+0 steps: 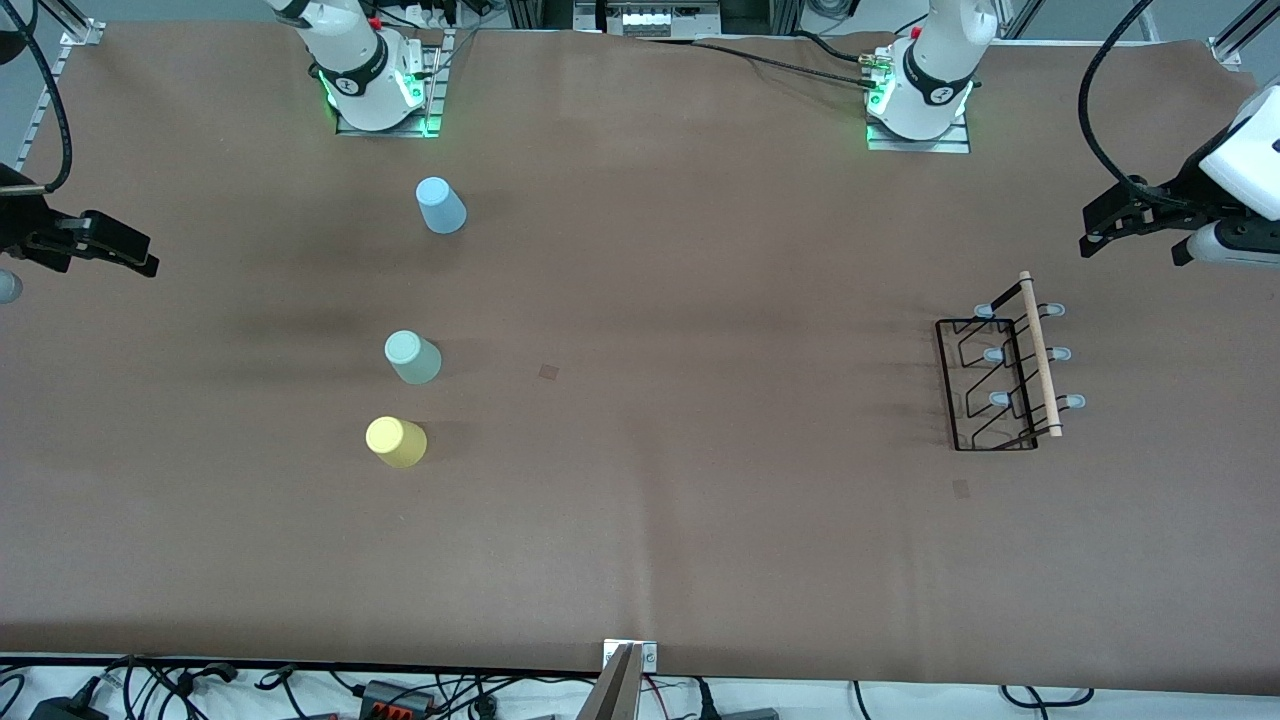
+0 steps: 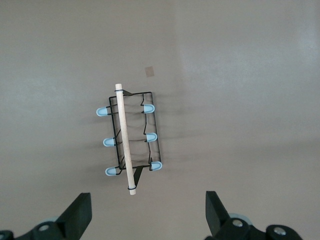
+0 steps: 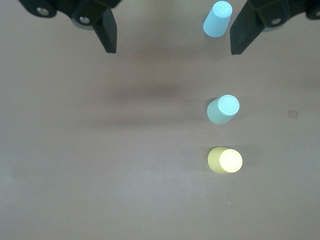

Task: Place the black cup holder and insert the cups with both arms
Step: 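Reach the right gripper toward the teal cup while the left gripper approaches the rack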

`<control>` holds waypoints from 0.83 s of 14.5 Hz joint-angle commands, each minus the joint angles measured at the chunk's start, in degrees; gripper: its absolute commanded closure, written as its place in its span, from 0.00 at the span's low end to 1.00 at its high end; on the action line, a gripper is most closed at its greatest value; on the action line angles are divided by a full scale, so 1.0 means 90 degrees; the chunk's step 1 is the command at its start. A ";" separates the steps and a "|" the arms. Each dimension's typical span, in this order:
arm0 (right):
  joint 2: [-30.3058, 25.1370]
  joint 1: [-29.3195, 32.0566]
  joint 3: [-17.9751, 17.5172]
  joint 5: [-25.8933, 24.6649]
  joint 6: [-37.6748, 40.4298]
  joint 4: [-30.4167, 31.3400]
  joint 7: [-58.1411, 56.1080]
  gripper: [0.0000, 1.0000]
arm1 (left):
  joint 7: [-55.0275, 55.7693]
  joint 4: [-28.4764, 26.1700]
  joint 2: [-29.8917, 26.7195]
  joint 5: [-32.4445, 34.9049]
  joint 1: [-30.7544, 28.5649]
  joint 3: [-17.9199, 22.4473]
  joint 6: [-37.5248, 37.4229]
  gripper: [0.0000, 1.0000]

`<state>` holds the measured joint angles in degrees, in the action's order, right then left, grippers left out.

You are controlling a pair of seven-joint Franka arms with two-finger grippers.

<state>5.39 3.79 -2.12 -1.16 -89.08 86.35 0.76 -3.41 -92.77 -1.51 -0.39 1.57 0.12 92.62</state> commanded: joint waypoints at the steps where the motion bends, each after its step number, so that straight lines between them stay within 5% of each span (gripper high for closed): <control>1: -0.0179 0.0048 -0.0009 0.0041 -0.0062 0.0209 -0.0055 0.00 | -0.0061 0.0200 0.0099 0.0054 0.0031 0.0026 -0.0155 0.00; 12: -0.0043 -0.0059 -0.0233 0.0051 -0.0111 0.0922 -0.0113 0.00 | -0.0071 0.0200 0.0215 0.0054 0.0012 0.0026 -0.0155 0.00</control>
<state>5.63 3.75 -3.70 -1.13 -89.30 92.14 0.76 -3.41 -92.76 -1.38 -0.39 1.55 0.12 92.38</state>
